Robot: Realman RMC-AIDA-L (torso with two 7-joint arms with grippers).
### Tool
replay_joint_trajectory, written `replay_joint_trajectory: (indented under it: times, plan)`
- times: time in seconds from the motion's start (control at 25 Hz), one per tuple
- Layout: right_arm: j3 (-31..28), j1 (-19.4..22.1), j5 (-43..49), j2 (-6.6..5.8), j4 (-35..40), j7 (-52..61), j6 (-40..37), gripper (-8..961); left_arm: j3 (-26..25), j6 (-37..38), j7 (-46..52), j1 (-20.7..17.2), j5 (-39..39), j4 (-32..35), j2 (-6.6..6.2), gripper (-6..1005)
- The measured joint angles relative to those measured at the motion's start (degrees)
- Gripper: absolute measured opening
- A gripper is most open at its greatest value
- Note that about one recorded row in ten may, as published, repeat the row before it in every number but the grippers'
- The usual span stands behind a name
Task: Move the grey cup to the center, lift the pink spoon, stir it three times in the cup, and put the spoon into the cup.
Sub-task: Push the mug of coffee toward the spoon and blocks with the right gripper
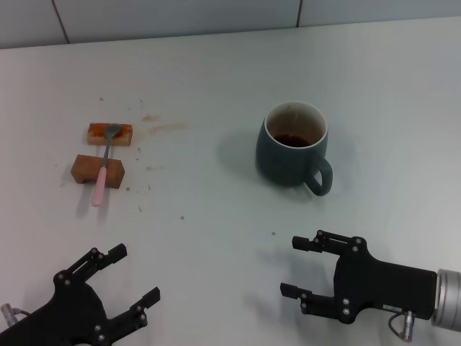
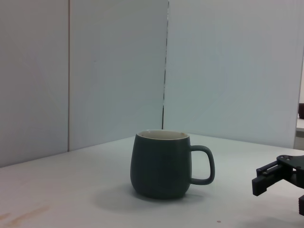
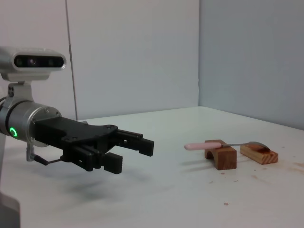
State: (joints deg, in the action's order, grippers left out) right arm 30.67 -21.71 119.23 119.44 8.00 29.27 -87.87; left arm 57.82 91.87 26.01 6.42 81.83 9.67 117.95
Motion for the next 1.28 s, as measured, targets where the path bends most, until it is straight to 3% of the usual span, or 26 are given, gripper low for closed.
replay_joint_trajectory:
  times: [0.76,1.16,1.2,1.28]
  plan:
    - [-0.2,0.0,-0.5,0.0,0.0,-1.0,-0.5,611,-0.1,-0.1,-0.2,0.0,0.0,0.0,0.18,825]
    - [-1.3,2.1,-16.2,0.01,-1.8,-11.4,-6.2,556,-0.2,-0.1,-0.3,0.4,-0.4,0.0,0.18,825]
    - [-2.0,2.5,-22.1,0.03,-3.7,-15.3,-6.4,477,-0.2,0.1,-0.3,0.4,-0.4,0.1,0.18,825]
    - [-2.6,2.7,-25.6,0.03,-4.7,-17.4,-6.2,318,-0.3,0.3,-0.4,0.5,-0.5,0.3,0.18,825]
